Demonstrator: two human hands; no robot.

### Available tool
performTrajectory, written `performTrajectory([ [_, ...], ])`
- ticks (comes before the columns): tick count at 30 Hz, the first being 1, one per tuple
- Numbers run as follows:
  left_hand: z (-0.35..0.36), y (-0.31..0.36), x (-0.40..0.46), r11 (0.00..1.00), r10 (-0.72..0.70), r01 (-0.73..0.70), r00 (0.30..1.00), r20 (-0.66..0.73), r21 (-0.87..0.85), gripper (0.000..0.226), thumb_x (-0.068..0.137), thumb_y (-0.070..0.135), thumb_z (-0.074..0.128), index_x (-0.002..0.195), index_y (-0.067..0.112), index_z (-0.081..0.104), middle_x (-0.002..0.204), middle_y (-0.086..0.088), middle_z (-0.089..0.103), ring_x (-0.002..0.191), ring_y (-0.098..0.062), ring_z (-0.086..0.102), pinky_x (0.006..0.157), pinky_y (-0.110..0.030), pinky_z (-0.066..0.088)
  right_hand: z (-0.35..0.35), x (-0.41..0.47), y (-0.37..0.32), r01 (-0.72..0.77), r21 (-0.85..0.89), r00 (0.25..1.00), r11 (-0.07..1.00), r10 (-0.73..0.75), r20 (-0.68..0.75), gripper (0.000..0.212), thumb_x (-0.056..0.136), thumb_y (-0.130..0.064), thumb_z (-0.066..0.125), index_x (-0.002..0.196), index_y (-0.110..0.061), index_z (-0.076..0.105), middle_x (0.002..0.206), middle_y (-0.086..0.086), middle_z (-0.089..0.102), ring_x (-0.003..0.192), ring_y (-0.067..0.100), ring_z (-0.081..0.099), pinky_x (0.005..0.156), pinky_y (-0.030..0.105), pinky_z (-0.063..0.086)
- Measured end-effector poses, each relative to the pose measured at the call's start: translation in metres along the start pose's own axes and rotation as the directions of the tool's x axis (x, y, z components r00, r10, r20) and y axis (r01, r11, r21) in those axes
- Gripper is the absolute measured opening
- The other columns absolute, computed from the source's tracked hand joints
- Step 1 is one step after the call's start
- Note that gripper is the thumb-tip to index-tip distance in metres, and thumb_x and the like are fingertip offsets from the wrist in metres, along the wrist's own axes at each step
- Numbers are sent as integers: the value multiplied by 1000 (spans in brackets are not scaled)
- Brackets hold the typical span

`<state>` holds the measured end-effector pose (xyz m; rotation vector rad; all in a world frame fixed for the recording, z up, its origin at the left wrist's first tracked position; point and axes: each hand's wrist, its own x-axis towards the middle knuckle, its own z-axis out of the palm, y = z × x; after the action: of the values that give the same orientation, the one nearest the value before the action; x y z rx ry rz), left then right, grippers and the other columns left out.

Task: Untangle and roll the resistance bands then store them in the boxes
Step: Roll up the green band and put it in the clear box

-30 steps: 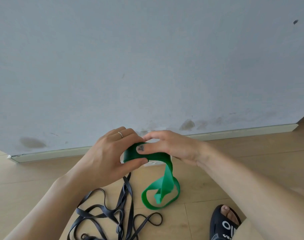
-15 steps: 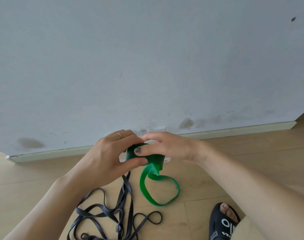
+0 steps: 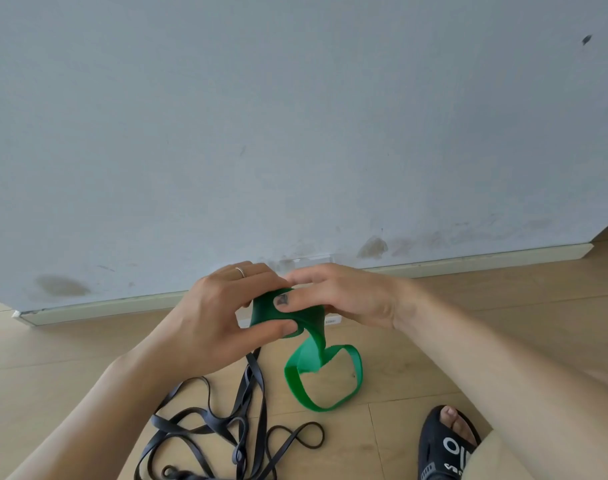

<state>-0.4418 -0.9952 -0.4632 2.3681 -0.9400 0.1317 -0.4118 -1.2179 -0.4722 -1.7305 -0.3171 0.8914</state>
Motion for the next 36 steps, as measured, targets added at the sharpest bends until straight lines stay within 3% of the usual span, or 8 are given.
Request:
performTrajectory([
  [6,3,4,4,982,20,-30,998,51,186,37,84,59,67,108,32,68,88,17,59,78,-4,50,78,-23,41,10,7,6,14,-91,982,996,-31,-188,45,82,-45,85,115,-18,70,90,-4,73,83,9,71,86,33,53],
  [9,4,4,5,977,57,-62,998,33,202,35,89,57,64,100,24,70,84,12,59,75,-10,49,75,-29,43,10,5,2,-2,-106,995,994,-9,-100,48,87,-53,75,123,-23,66,110,1,75,103,12,72,104,38,52],
  [12,1,2,1,995,41,-39,999,-21,89,30,89,51,67,102,25,69,87,15,62,79,-8,53,78,-28,44,6,1,0,18,-11,998,1000,-18,64,55,94,-46,64,132,-8,62,116,10,71,110,23,68,109,45,47],
  [20,2,2,6,977,66,-68,998,15,203,37,88,58,66,103,26,71,84,16,58,79,-9,49,76,-30,44,14,3,-3,6,-132,988,991,-27,-151,41,89,-50,78,110,-17,67,67,-16,68,64,3,64,69,25,46],
  [24,-5,-8,2,993,11,-10,1000,-10,115,29,89,54,65,100,27,71,84,21,58,82,-5,51,76,-20,42,5,-11,-5,5,-269,992,963,-39,-119,50,86,-58,76,125,-30,61,98,-9,77,90,6,71,86,30,54],
  [28,-18,-24,-4,987,-153,156,986,69,-43,26,82,59,66,96,37,69,88,17,65,90,-9,55,77,-18,42,6,-18,-2,104,-453,964,886,-201,-172,42,78,-38,88,113,-31,66,84,-9,71,67,1,58,64,20,42],
  [31,-17,-24,-6,971,-200,212,973,114,-107,26,79,60,65,94,40,69,91,16,65,90,-7,54,75,-15,40,11,-19,0,92,-601,943,794,-263,-203,26,83,-30,80,107,-30,69,81,-13,67,68,3,58,60,16,39],
  [36,-15,-22,-3,958,-189,196,981,54,-207,27,83,54,66,99,32,71,89,14,66,85,-9,52,74,-17,38,11,-23,1,79,-568,946,819,-241,-216,14,86,-23,70,87,-20,57,67,-11,48,57,7,41,57,25,33],
])
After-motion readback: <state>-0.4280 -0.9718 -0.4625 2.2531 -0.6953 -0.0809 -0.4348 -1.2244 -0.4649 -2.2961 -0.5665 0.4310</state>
